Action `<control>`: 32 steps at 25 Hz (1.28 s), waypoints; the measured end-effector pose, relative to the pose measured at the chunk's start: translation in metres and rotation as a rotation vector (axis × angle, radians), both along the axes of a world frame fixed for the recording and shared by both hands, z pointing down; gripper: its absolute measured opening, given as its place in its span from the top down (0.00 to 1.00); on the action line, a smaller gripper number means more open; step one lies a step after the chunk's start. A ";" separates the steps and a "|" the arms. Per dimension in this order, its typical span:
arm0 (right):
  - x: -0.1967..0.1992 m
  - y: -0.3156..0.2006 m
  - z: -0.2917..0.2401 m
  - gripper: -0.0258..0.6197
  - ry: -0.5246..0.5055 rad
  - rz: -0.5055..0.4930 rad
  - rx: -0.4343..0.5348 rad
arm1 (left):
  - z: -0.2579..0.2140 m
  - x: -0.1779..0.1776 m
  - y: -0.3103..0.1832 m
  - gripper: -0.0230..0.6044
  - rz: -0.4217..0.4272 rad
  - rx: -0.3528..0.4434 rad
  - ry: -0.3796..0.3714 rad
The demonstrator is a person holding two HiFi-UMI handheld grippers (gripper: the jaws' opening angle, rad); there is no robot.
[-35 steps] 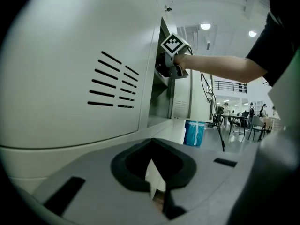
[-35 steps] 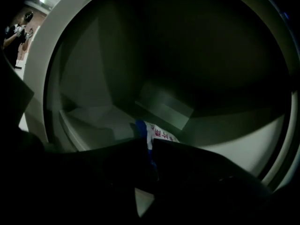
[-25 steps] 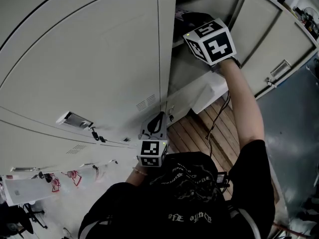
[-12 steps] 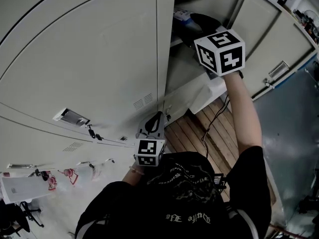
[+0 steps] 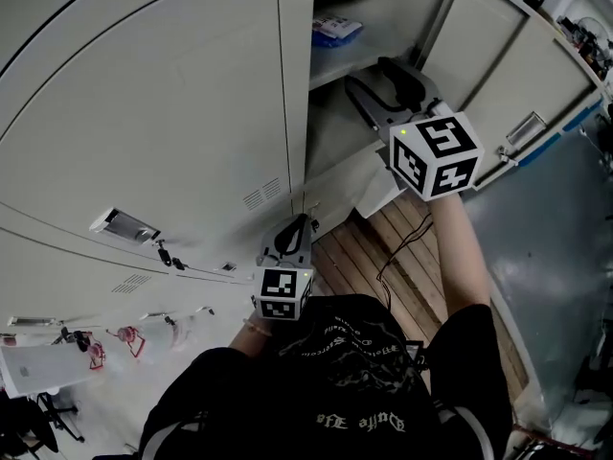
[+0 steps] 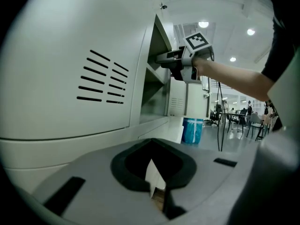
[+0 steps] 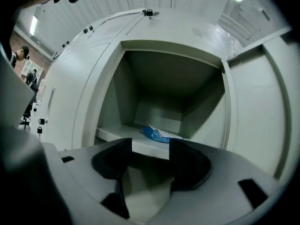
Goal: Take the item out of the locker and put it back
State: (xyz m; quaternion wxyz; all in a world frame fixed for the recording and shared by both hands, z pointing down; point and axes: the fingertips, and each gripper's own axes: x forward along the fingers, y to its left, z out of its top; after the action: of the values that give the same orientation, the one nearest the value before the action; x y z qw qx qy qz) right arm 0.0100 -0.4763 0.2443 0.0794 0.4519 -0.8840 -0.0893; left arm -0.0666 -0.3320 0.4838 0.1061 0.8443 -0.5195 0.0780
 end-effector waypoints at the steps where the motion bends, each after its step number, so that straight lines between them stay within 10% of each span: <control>1: 0.002 0.006 0.002 0.57 -0.010 0.001 0.004 | 0.000 0.001 0.000 0.95 0.001 0.003 -0.001; 32: 0.071 0.103 0.147 0.58 -0.113 0.198 -0.153 | -0.017 0.041 -0.002 0.95 0.033 0.061 0.032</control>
State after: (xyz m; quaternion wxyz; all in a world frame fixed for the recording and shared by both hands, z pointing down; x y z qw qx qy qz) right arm 0.0814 -0.3734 0.3912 0.0720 0.5340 -0.8423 0.0121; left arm -0.0260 -0.3335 0.4670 0.0871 0.8568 -0.5058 0.0503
